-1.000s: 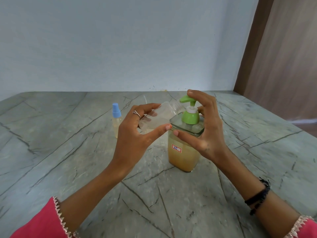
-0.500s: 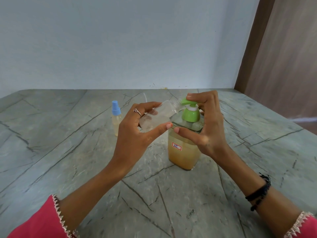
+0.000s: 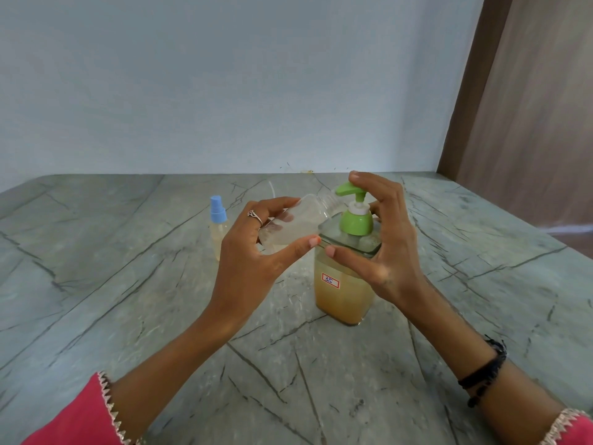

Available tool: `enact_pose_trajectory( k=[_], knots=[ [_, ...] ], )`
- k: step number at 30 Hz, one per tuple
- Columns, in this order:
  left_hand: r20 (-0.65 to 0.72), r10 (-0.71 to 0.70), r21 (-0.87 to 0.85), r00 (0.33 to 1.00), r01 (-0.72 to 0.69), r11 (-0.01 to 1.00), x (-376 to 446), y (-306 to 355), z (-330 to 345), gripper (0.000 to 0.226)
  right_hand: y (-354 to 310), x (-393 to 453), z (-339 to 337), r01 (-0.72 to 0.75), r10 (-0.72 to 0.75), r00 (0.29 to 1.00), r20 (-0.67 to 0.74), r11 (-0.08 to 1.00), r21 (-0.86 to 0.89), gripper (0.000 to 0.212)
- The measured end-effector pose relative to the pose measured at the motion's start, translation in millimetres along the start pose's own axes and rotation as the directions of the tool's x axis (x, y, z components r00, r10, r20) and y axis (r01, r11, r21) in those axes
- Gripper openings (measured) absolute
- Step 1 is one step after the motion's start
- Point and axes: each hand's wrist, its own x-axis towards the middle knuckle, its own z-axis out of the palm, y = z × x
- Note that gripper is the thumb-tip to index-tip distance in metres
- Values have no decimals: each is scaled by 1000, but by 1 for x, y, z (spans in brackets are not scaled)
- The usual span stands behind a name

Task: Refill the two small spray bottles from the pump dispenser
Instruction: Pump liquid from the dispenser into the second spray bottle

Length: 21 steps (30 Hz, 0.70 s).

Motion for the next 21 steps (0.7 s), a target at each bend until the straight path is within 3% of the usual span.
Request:
enact_pose_trajectory(
  k=[13,21],
  knots=[
    [10,0,-14,1000,0,1000,-1,-1,1,47,0,2,3,-7,8,999,-53,1000,12,61],
    [11,-12,-24,1000,12,1000,-1,2,2,44,-3,0,1,-23,22,1000,-14,999,-31,68]
  ],
)
